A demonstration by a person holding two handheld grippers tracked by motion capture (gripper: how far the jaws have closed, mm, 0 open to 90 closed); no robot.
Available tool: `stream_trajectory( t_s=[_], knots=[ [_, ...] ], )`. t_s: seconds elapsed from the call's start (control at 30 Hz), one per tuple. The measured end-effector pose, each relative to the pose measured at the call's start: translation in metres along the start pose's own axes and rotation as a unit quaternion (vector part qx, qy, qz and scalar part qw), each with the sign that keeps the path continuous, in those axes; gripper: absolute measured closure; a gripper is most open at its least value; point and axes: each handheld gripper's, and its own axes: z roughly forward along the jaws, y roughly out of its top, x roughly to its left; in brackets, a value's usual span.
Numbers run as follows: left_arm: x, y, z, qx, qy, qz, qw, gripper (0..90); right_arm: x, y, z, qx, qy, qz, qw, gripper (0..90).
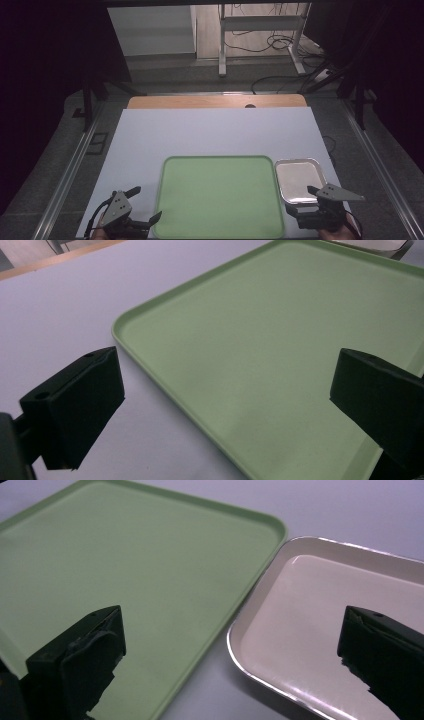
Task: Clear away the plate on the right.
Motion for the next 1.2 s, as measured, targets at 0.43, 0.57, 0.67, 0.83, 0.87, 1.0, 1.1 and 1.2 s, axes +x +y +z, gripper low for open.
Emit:
stream_trajectory(
  t_s=[0.43,0.57,0.67,0.83,0.87,1.0,1.1,1.2],
  knots=[
    [0.000,0.000,0.001,0.001,-0.002,0.001,1.0000,1.2,-0.016,0.002,0.003,-0.008,-0.027,-0.003,0.9996,0.0],
    [0.000,0.000,0.001,0.002,-0.002,0.002,1.0000,1.2,-0.021,0.002,0.004,-0.005,-0.027,0.005,0.9996,0.0],
    [0.000,0.000,0.001,0.002,-0.002,0.002,1.0000,1.2,-0.023,0.003,0.005,-0.007,-0.032,0.006,0.9995,0.0],
    [0.000,0.000,0.001,0.003,-0.002,0.003,1.0000,1.2,-0.031,0.003,0.006,-0.006,-0.042,0.013,0.9990,0.0],
    [0.000,0.000,0.001,0.003,-0.002,0.003,1.0000,1.2,-0.033,0.004,0.006,-0.006,-0.046,0.013,0.9988,0.0],
    [0.000,0.000,0.001,0.003,-0.002,0.004,1.0000,1.2,-0.038,0.004,0.007,-0.005,-0.057,0.020,0.9982,0.2],
    [0.000,0.001,0.001,0.003,-0.002,0.005,1.0000,1.3,-0.042,0.004,0.007,-0.005,-0.063,0.029,0.9976,0.3],
    [0.000,0.001,0.001,0.003,-0.003,0.004,1.0000,1.3,-0.045,0.005,0.007,-0.004,-0.070,0.032,0.9970,0.3]
  ],
)
